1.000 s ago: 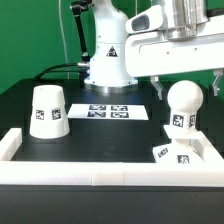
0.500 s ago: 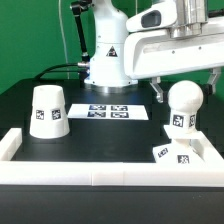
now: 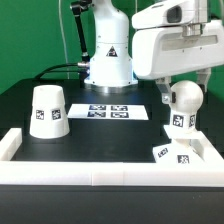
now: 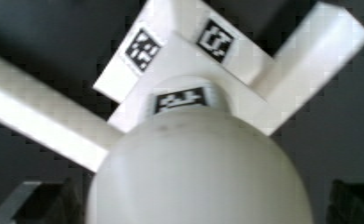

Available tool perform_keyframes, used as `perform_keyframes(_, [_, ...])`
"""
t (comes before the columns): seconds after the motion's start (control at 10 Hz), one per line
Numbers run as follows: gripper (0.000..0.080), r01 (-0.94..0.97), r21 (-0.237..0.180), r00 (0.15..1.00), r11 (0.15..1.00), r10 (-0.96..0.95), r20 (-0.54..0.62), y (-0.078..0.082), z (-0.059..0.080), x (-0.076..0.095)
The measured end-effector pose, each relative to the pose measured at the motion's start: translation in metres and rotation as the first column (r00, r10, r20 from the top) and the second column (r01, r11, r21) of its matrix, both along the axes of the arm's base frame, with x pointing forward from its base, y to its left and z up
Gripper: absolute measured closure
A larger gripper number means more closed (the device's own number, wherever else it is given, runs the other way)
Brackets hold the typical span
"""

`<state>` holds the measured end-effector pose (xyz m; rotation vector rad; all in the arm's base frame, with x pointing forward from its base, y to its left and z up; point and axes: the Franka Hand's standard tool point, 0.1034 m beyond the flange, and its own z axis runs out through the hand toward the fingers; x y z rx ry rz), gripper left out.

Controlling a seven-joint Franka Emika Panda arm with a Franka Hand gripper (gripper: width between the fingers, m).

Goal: Assemble lamp

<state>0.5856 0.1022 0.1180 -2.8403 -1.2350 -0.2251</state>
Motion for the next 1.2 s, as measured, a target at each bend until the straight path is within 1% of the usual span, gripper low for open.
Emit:
perform_keyframes(0.1, [0.0101,-0.132,-0.034,0.991,0.991,0.132,0.008,0.002,0.000,0.005])
perform_keyframes(0.2, [0.0101,-0.221,-0.059,0.975,0.973,0.222,0.013,0.003,0.000,0.007])
perform_keyframes(0.4, [0.0101,-0.291,-0.071,0.956,0.954,0.292,0.013,-0.001,-0.001,0.006])
perform_keyframes(0.6, [0.0101,-0.425,-0.105,0.904,0.899,0.428,0.004,-0.002,-0.002,0.006])
perform_keyframes(0.7, [0.0101,-0.495,-0.132,0.867,0.859,0.499,-0.010,0.001,-0.004,0.006])
perform_keyframes(0.9, [0.0101,-0.654,-0.185,0.751,0.733,0.660,-0.039,0.006,-0.007,0.006])
perform_keyframes(1.1, [0.0101,-0.729,-0.214,0.675,0.650,0.734,-0.071,0.009,-0.011,0.005])
perform_keyframes(1.2, [0.0101,-0.730,-0.216,0.675,0.649,0.734,-0.073,0.009,-0.011,0.005])
